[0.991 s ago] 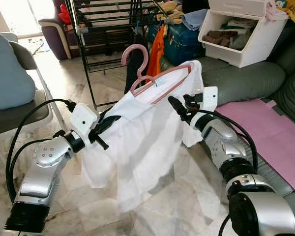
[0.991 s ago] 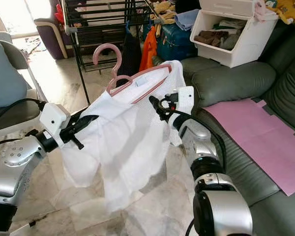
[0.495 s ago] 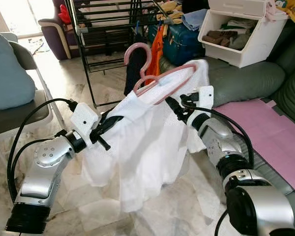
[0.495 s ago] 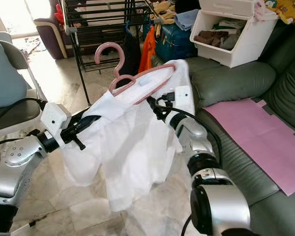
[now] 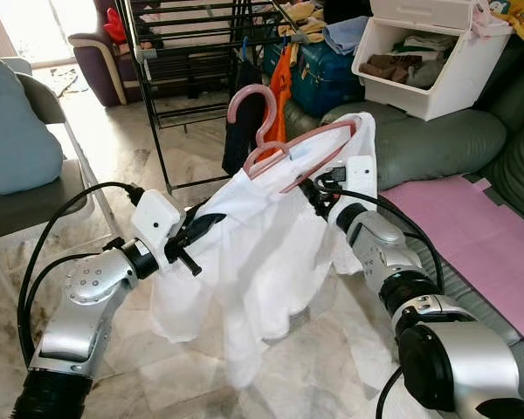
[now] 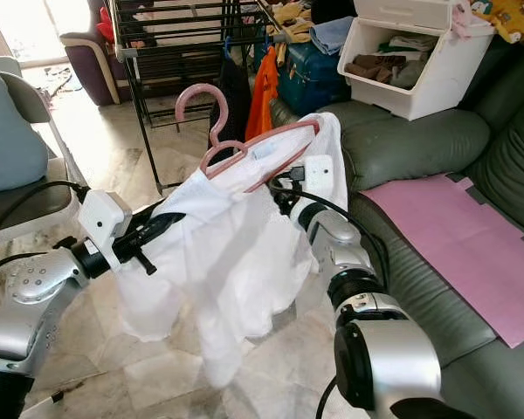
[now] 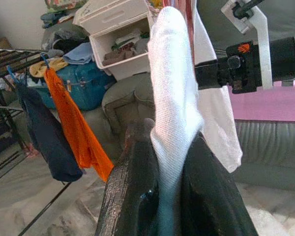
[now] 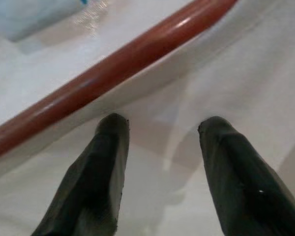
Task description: Hang hanger
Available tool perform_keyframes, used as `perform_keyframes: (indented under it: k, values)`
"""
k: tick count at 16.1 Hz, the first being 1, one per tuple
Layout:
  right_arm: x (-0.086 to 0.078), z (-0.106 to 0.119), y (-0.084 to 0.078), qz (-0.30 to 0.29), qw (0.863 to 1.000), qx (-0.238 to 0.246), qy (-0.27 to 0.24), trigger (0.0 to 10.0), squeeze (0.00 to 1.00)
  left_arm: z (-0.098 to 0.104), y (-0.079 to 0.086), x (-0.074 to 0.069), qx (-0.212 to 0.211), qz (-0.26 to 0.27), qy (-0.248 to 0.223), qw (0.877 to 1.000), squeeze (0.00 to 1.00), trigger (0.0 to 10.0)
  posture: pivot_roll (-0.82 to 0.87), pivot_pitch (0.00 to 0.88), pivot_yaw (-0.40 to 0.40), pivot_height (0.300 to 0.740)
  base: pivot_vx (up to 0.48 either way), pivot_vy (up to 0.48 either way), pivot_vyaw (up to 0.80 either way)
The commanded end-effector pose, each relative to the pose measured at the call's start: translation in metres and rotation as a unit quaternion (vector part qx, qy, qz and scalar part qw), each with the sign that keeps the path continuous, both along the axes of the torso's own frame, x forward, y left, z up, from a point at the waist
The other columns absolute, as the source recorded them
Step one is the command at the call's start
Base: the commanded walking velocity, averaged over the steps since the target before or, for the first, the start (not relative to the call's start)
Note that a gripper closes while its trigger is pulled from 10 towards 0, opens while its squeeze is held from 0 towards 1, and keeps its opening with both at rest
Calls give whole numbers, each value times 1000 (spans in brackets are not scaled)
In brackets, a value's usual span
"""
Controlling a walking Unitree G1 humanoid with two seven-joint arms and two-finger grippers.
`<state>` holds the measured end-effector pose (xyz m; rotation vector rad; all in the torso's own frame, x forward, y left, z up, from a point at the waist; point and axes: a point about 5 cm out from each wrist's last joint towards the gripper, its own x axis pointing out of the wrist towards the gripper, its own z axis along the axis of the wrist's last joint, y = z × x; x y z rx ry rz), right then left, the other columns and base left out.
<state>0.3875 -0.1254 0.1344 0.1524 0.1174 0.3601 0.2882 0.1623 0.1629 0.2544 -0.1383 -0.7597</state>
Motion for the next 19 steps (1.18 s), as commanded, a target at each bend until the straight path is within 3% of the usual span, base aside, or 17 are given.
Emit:
perform_keyframes:
  k: [1,5,9,10,14,19]
  values:
    - [3,5,-3,-11,1000,-10,-2,0,0,13,-4,-2,-13,-14,-27,999,0,0,-65,0,-30,740,0,0,0]
    - [0,-8,-33,-90,995,-36,27,0,0,13,2,1,-9,-1,-27,1000,0,0,-66,0,-32,740,0,0,0]
    - [-1,-4,-56,-130,990,-54,10,0,0,7,5,1,-5,8,-20,1000,0,0,-72,0,-30,740,0,0,0]
    - [3,12,-58,-118,991,-53,-36,10000,0,3,7,2,0,14,-15,1000,0,0,-73,0,-28,740,0,0,0]
    - [5,40,-48,-59,988,-75,-118,10000,0,-10,12,4,12,29,-2,1000,0,0,-85,0,-23,740,0,0,0]
    - [3,36,-43,-43,990,-77,-114,10000,0,-9,9,6,12,26,-7,1000,0,0,-89,0,-20,740,0,0,0]
